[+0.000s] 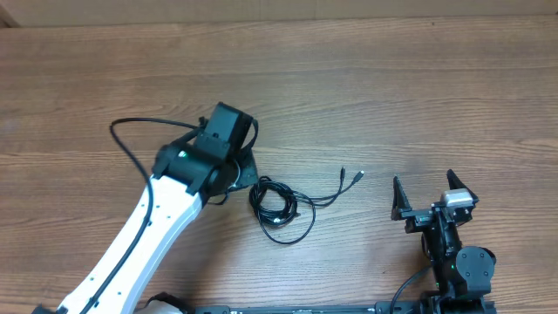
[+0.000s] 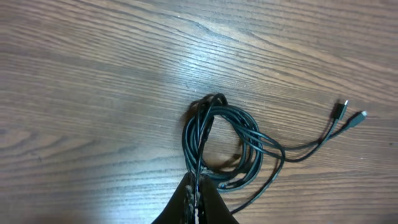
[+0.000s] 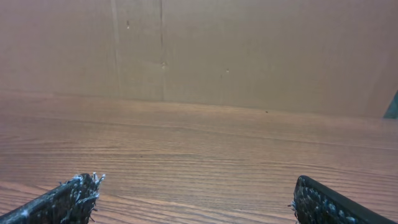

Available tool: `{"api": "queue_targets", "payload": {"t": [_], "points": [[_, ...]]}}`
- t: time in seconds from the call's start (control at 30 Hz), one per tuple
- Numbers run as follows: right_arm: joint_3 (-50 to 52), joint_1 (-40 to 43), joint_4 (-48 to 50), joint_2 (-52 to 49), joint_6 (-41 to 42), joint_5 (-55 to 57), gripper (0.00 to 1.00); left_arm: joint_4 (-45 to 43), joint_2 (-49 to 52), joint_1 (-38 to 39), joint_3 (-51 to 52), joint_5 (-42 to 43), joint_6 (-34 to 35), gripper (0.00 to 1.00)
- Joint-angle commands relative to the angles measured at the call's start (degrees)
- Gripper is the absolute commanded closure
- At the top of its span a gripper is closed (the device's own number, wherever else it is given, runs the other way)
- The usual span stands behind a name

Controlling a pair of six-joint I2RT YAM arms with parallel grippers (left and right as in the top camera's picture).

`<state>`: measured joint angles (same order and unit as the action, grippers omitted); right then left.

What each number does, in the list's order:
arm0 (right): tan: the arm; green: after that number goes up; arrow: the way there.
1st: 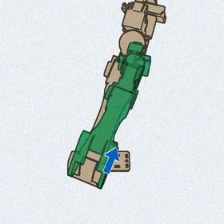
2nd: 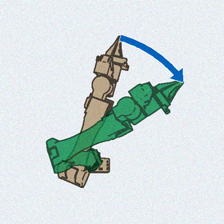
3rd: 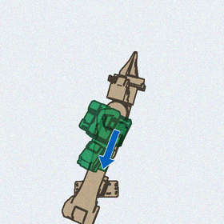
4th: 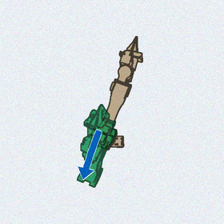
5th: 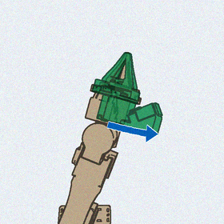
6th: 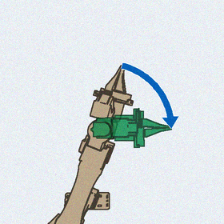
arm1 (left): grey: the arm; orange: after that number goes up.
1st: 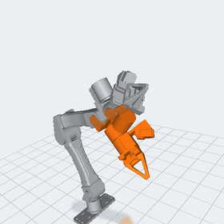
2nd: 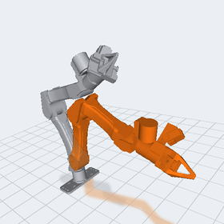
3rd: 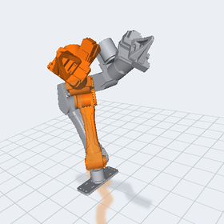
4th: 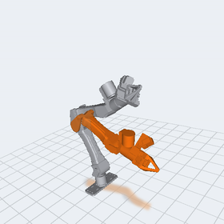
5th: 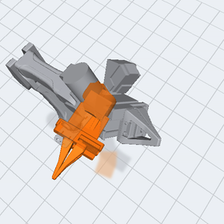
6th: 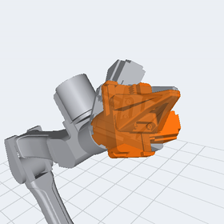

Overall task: Untangle cables
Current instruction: 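Lift the black cable coil upward with the left gripper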

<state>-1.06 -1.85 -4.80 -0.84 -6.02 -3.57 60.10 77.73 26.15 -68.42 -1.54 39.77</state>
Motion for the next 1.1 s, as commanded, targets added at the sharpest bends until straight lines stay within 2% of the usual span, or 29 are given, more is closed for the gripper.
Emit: {"api": "queue_targets", "payload": {"t": [0.0, 0.17, 0.2, 0.3, 0.33, 0.37, 0.5, 0.6, 0.73, 0.87, 0.97, 1.03, 1.07], "points": [[0.6, 0.4, 0.2, 0.7, -0.1, 0.5, 0.0, 0.9, -2.6, -0.4, -1.1, -1.4, 5.8, 0.96], [0.6, 0.4, 0.2, 0.7, -0.1, 0.5, 0.0, 1.7, -2.8, -0.3, -1.1, -1.6, 10.4, 0.96], [0.6, 0.4, 0.2, 0.7, -0.1, 0.5, 0.0, 1.5, -2.6, -0.3, -1.1, -1.7, 10.3, 0.88], [0.6, 0.4, 0.2, 0.7, -0.1, 0.5, 0.0, 1.5, -1.2, -0.2, -1.0, -1.6, 6.2, 0.37], [0.6, 0.4, 0.2, 0.7, -0.1, 0.5, 0.0, 1.6, -0.4, -0.1, -1.0, -1.3, 4.6, 0.28], [0.6, 0.4, 0.2, 0.7, -0.1, 0.5, 0.0, 1.7, 0.8, 0.1, -0.9, -0.7, 2.3, 0.26], [0.6, 0.4, 0.2, 0.7, -0.1, 0.5, 0.0, -0.2, 6.8, 1.6, -0.6, 2.7, -6.5, 0.35], [0.6, 0.4, 0.2, 0.7, -0.1, 0.5, 0.0, -2.8, 13.0, 2.7, -0.6, 2.6, -16.2, 0.42], [0.6, 0.4, 0.2, 0.7, -0.1, 0.5, 0.0, -5.0, 20.8, 2.8, -0.6, 2.6, -22.4, 0.5], [0.6, 0.4, 0.2, 0.7, -0.1, 0.5, 0.0, -5.6, 27.5, 2.7, -0.6, 2.5, -24.4, 0.48], [0.6, 0.4, 0.2, 0.7, -0.1, 0.5, 0.0, -6.2, 31.4, 2.7, -0.6, 2.2, -24.6, 0.68], [0.6, 0.4, 0.2, 0.7, -0.1, 0.5, 0.0, -7.3, 33.4, 2.7, -0.6, 2.5, -24.5, 0.78], [0.6, 0.4, 0.2, 0.7, -0.1, 0.5, 0.0, -8.1, 34.2, 2.7, -0.6, 3.3, -24.4, 0.87]]}}
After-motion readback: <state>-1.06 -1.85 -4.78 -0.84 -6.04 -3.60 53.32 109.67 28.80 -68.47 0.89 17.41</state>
